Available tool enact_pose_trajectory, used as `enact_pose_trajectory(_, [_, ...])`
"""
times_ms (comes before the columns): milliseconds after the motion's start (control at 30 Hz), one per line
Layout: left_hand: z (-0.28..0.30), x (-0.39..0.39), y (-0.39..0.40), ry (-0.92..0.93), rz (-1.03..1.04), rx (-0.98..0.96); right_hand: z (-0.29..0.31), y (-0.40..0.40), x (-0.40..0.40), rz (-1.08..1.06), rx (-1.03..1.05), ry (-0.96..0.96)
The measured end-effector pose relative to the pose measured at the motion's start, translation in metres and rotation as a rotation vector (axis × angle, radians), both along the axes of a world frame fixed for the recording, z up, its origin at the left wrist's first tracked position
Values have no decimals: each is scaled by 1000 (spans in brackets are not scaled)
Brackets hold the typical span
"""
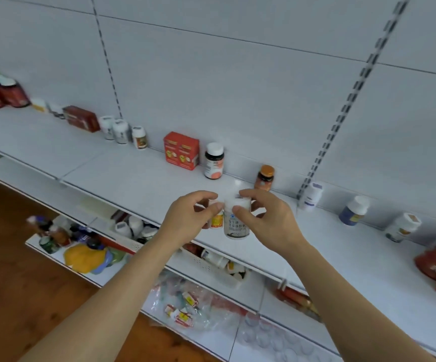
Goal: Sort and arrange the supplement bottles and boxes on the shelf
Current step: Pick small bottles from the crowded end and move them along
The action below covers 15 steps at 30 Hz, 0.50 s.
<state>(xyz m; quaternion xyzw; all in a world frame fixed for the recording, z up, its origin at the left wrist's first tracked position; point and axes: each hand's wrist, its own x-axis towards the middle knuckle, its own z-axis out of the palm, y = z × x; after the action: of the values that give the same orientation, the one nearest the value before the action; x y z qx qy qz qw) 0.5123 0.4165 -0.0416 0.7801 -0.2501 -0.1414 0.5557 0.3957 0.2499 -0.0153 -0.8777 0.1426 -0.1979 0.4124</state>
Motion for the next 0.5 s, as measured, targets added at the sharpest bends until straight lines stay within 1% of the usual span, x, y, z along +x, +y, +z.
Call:
enact_pose_trajectory(167, [-5,67,23,12,94,27,-1,15,82,85,-40,-39])
enact_pose_trajectory(367, [12,147,60,-51,192,112,2,37,184,200,-14,-61])
enact_pose_trajectory(500, [18,191,92,-43,270,132,6,63,246,269,-62,-78])
